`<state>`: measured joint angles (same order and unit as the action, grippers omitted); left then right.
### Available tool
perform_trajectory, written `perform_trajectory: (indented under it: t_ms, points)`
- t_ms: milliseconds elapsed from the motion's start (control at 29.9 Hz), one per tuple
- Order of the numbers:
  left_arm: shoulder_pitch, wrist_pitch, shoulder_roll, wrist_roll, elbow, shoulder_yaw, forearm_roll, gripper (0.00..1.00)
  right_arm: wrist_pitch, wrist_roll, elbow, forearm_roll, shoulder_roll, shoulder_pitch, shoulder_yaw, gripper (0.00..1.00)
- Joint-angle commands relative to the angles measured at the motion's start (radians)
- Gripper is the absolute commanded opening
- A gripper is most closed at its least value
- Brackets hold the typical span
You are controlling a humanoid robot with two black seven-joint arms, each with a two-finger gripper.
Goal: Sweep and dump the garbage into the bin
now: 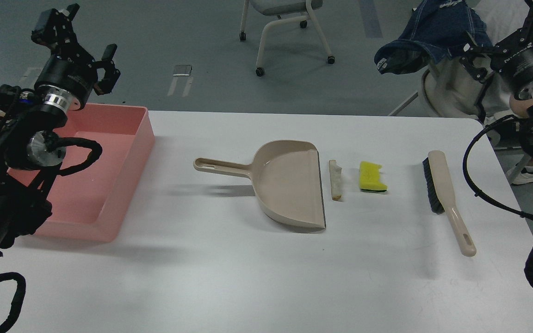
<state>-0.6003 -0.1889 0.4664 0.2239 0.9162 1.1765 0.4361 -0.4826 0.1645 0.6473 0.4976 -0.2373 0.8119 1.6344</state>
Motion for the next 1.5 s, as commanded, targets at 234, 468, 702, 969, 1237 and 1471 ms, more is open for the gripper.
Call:
perform_trajectory:
  t_ms: [234,468,702,969,1237,1471]
  points:
    - [-0.022,0.002,-0.005,-0.001,0.003,0.000,0.001,0.97,0.001,-0.013,0.002,-0.001,0.007,0.012,0.001,1.00]
    - [-0.030,0.009,0.000,-0.003,0.042,0.000,0.004,0.97,0.004,-0.011,0.015,-0.004,0.007,0.015,0.004,1.00]
    - [-0.023,0.002,0.014,0.008,0.064,0.000,0.004,0.97,0.002,-0.011,0.015,-0.004,0.007,0.012,0.004,1.00]
    - [-0.016,-0.014,0.017,0.009,0.066,0.002,0.001,0.98,0.002,-0.011,0.133,-0.004,0.012,-0.002,0.002,1.00]
    - [-0.022,-0.015,0.008,0.009,0.066,0.002,0.003,0.98,0.004,-0.011,0.144,-0.005,0.001,-0.022,0.018,1.00]
    - [-0.015,-0.014,0.009,0.011,0.081,0.002,0.003,0.98,0.004,-0.011,0.150,-0.005,0.001,-0.037,0.024,1.00]
